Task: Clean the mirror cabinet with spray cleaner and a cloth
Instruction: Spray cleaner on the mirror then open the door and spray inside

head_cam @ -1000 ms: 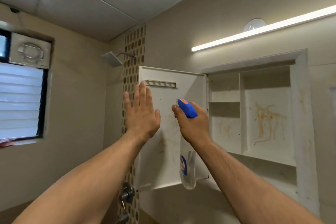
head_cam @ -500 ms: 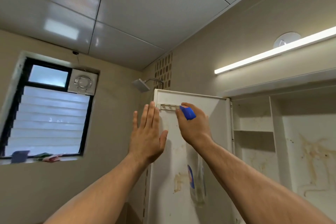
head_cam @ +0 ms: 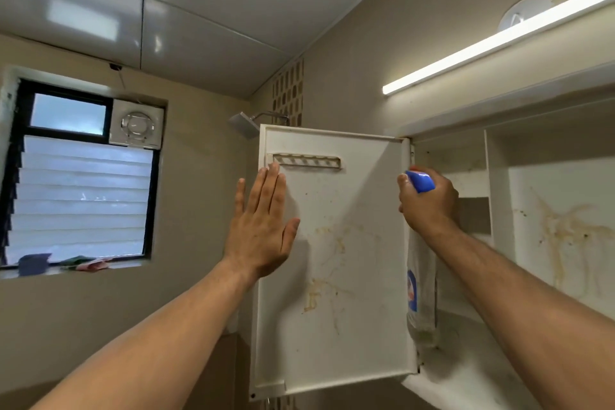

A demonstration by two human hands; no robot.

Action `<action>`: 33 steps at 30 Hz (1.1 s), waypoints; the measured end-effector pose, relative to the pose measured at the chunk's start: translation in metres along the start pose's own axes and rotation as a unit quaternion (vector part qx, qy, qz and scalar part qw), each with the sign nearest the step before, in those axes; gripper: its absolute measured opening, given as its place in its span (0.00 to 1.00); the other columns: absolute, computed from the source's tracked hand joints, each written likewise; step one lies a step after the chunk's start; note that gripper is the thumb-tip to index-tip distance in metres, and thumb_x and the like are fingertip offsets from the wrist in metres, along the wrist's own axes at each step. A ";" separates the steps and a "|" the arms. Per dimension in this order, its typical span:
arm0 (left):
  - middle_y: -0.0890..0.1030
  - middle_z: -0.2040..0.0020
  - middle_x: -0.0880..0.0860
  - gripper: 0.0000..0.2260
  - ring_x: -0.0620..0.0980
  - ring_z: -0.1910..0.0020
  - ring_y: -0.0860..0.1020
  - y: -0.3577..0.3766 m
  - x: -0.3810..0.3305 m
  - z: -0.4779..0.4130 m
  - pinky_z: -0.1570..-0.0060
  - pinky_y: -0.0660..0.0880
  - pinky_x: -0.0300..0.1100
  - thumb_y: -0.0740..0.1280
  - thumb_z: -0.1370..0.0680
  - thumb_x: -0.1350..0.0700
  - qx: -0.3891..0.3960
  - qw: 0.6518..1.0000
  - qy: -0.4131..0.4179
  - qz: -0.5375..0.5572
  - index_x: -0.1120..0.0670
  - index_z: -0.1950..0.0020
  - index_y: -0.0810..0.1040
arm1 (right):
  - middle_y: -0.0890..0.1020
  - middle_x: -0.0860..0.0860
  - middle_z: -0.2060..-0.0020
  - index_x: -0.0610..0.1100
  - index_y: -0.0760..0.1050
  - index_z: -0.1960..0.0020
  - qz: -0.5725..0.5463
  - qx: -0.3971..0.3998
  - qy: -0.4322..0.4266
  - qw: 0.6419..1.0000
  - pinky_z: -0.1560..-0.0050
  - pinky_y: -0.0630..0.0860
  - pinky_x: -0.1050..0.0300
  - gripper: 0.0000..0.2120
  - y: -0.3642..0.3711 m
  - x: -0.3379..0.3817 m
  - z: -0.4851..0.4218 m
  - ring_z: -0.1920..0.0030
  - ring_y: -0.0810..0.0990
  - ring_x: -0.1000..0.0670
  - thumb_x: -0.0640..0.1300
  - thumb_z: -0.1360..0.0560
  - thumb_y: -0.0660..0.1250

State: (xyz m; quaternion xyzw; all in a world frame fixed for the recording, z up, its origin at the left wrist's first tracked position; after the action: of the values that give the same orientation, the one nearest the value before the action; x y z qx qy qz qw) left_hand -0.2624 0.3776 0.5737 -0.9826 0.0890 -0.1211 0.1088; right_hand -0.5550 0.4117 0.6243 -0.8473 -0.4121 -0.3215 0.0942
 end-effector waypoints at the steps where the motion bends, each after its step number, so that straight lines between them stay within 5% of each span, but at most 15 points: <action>1: 0.42 0.15 0.56 0.36 0.53 0.16 0.41 0.001 -0.002 0.001 0.19 0.42 0.60 0.52 0.17 0.41 0.000 1.000 -0.002 0.004 0.60 0.16 0.46 | 0.82 0.54 0.58 0.49 0.80 0.42 0.002 -0.007 -0.009 1.000 0.63 0.79 0.66 0.09 0.000 0.001 0.004 0.61 0.83 0.53 0.51 0.20 0.70; 4: 0.43 0.15 0.57 0.36 0.54 0.16 0.42 0.001 -0.005 0.004 0.19 0.42 0.61 0.52 0.17 0.41 0.003 1.000 -0.001 0.008 0.60 0.16 0.46 | 0.83 0.50 0.55 0.48 0.80 0.39 -0.034 0.019 0.007 0.999 0.55 0.84 0.55 0.11 0.003 0.009 0.020 0.58 0.83 0.49 0.50 0.20 0.70; 7: 0.43 0.15 0.57 0.36 0.54 0.16 0.42 -0.001 -0.004 0.012 0.19 0.44 0.62 0.52 0.17 0.42 0.011 1.000 -0.008 0.008 0.60 0.16 0.46 | 0.85 0.47 0.53 0.46 0.79 0.35 -0.059 0.096 -0.004 0.994 0.57 0.82 0.63 0.14 0.013 0.020 0.052 0.58 0.86 0.51 0.48 0.20 0.71; 12: 0.41 0.15 0.58 0.36 0.55 0.16 0.41 -0.001 0.003 0.034 0.19 0.45 0.62 0.51 0.17 0.42 0.037 0.999 -0.030 0.013 0.59 0.16 0.42 | 0.85 0.55 0.52 0.48 0.80 0.33 -0.059 0.172 -0.056 0.982 0.48 0.83 0.55 0.15 0.035 0.032 0.115 0.55 0.83 0.55 0.49 0.19 0.70; 15: 0.40 0.15 0.58 0.36 0.56 0.16 0.41 0.001 0.004 0.044 0.19 0.45 0.62 0.50 0.17 0.42 0.053 0.998 -0.032 0.008 0.60 0.16 0.42 | 0.85 0.54 0.56 0.47 0.79 0.33 -0.098 0.189 -0.039 0.976 0.55 0.82 0.62 0.16 0.036 0.026 0.126 0.59 0.84 0.55 0.48 0.19 0.70; 17: 0.39 0.15 0.58 0.36 0.56 0.16 0.40 0.002 0.003 0.050 0.19 0.45 0.61 0.50 0.16 0.42 0.064 0.998 -0.029 0.008 0.60 0.16 0.42 | 0.85 0.52 0.59 0.47 0.79 0.32 -0.100 0.180 -0.013 0.979 0.58 0.81 0.66 0.16 0.029 0.012 0.127 0.61 0.85 0.56 0.47 0.19 0.71; 21: 0.39 0.15 0.58 0.36 0.55 0.16 0.39 0.006 -0.005 0.066 0.19 0.44 0.61 0.51 0.17 0.42 0.081 0.997 -0.009 0.015 0.60 0.16 0.41 | 0.86 0.48 0.54 0.55 0.82 0.47 -0.024 0.075 0.046 0.996 0.52 0.84 0.57 0.03 0.000 -0.028 0.124 0.59 0.84 0.51 0.49 0.20 0.70; 24: 0.39 0.15 0.57 0.36 0.55 0.16 0.39 0.009 -0.013 0.077 0.19 0.43 0.60 0.51 0.17 0.42 0.091 0.996 0.004 0.015 0.60 0.16 0.42 | 0.85 0.46 0.56 0.59 0.77 0.55 0.002 0.038 0.104 0.994 0.49 0.85 0.46 0.06 -0.023 -0.055 0.129 0.57 0.85 0.44 0.51 0.20 0.70; 26: 0.39 0.15 0.57 0.36 0.55 0.16 0.39 0.012 -0.019 0.084 0.19 0.42 0.59 0.51 0.16 0.42 0.103 0.995 0.007 0.016 0.60 0.16 0.42 | 0.85 0.47 0.57 0.56 0.79 0.49 -0.014 0.057 0.132 0.989 0.52 0.85 0.52 0.02 -0.030 -0.066 0.140 0.60 0.85 0.49 0.50 0.20 0.71; 33: 0.39 0.15 0.57 0.36 0.56 0.16 0.40 0.020 -0.031 0.108 0.19 0.44 0.61 0.49 0.17 0.41 0.125 0.992 0.029 -0.006 0.60 0.16 0.42 | 0.84 0.54 0.47 0.55 0.79 0.34 -0.056 0.226 0.140 0.962 0.59 0.79 0.68 0.16 0.006 -0.065 0.216 0.57 0.84 0.56 0.50 0.21 0.72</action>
State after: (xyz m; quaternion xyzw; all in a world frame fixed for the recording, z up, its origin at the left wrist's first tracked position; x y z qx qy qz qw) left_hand -0.2667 0.3857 0.4603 -0.9578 0.0708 -0.1606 0.2275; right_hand -0.4792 0.4578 0.4172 -0.7261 -0.5034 -0.3405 0.3218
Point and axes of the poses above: each hand's wrist, its own z-axis away from the middle knuckle, its own y-axis out of the palm, x = y × z, the point moved 1 cm from there along -z, towards the middle knuckle
